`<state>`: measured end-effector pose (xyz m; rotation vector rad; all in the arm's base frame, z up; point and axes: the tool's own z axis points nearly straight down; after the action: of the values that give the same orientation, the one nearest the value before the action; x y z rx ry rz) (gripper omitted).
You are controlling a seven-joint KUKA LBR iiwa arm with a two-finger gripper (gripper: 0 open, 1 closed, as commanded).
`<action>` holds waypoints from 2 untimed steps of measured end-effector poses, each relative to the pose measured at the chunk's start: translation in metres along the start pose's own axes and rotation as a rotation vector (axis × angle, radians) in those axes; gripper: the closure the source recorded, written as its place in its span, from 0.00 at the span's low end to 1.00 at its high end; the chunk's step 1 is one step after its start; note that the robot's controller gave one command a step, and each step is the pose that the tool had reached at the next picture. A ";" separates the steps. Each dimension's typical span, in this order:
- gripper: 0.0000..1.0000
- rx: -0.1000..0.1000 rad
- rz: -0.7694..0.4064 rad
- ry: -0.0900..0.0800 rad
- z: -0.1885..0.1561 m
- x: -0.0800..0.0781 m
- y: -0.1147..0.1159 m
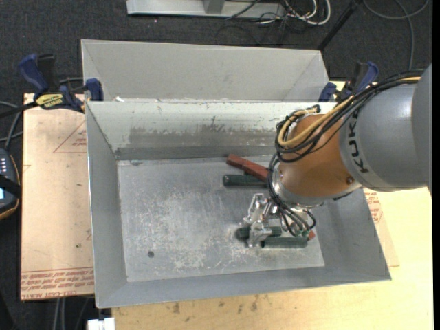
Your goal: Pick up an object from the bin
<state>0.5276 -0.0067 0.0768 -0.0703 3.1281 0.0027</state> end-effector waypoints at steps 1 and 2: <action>1.00 0.000 -0.034 0.010 -0.122 -0.013 -0.009; 1.00 0.000 -0.034 0.010 -0.122 -0.012 -0.009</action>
Offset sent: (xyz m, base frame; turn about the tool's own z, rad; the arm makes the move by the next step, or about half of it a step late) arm 0.0000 0.0000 0.0000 0.0000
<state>0.5389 -0.0150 0.1988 -0.1234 3.1367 0.0016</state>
